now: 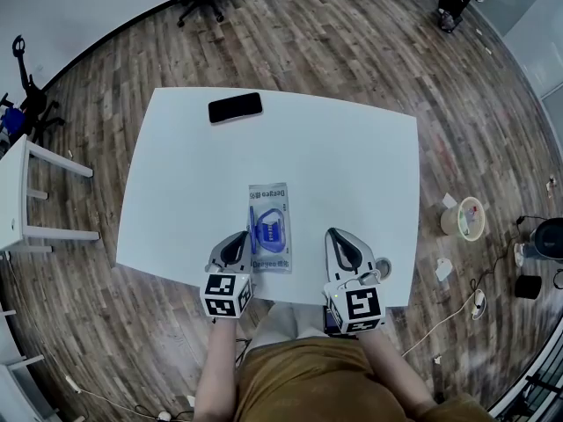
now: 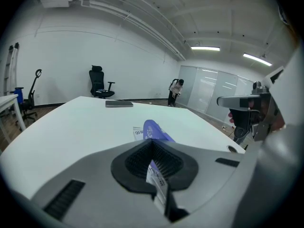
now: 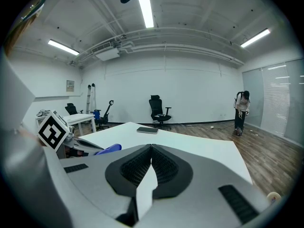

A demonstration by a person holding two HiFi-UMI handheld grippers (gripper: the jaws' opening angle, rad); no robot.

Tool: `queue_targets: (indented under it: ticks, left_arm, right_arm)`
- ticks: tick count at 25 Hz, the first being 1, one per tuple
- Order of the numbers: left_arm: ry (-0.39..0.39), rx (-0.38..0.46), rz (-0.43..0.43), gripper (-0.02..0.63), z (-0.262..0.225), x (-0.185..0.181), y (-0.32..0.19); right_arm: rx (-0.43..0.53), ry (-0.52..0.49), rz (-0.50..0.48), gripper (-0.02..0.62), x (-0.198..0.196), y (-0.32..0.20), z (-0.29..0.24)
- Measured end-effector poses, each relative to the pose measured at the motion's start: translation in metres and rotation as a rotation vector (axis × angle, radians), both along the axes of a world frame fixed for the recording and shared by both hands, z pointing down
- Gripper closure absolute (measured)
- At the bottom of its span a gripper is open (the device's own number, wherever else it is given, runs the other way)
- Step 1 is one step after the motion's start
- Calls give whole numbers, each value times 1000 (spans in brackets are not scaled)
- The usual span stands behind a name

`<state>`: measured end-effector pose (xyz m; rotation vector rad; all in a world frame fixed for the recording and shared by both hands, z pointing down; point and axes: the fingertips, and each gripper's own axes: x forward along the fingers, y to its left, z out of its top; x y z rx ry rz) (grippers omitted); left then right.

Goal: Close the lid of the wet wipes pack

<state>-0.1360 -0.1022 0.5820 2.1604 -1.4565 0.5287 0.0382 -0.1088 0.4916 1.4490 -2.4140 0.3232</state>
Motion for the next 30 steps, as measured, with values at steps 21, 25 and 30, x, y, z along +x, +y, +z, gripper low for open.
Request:
queue_targets:
  ticks: [21, 25, 30]
  left_arm:
    - [-11, -18, 73, 599, 4, 24, -5]
    - [-9, -26, 80, 600, 6, 27, -6]
    - [-5, -30, 83, 600, 8, 29, -7]
  right_arm:
    - [-12, 5, 13, 586, 3, -4, 6]
    - [-16, 8, 7, 586, 0, -4, 7]
    - [-23, 17, -12, 586, -7, -3, 14]
